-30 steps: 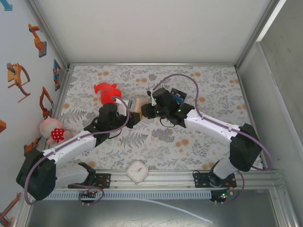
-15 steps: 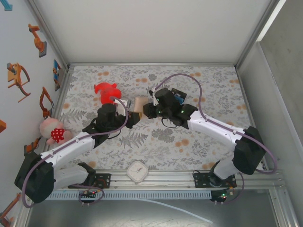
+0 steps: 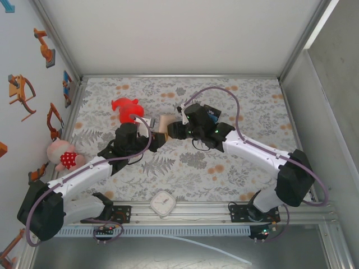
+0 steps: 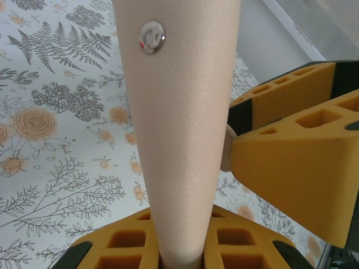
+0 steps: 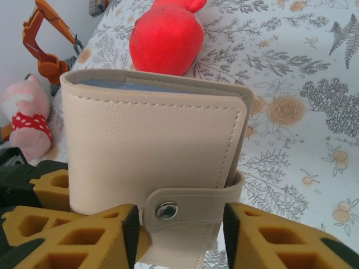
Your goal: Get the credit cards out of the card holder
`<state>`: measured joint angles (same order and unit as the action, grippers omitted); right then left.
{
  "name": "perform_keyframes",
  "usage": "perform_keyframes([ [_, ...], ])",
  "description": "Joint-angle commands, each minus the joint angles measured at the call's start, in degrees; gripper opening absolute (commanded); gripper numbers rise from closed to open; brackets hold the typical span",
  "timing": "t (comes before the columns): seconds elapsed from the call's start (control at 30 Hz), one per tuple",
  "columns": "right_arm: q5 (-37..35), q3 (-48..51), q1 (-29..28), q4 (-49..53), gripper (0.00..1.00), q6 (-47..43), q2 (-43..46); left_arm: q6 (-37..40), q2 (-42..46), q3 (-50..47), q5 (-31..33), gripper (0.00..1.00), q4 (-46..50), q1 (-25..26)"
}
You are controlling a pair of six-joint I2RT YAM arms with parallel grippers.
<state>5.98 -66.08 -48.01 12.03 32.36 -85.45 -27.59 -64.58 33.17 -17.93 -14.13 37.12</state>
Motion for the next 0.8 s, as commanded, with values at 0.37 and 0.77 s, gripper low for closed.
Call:
perform_keyframes([
  [0.37,-0.19,-4.28,0.20,-0.15,0.53,-0.51,-3.14,-0.72,-0.43,0.32,-3.38,0.00,-3.49,0.01],
  [0.77,-4.31,-1.06,0.37,1.57,0.10,-0.24,-0.55,-1.08,2.46,-0.78,0.52,0.00,-2.74,-0.04],
])
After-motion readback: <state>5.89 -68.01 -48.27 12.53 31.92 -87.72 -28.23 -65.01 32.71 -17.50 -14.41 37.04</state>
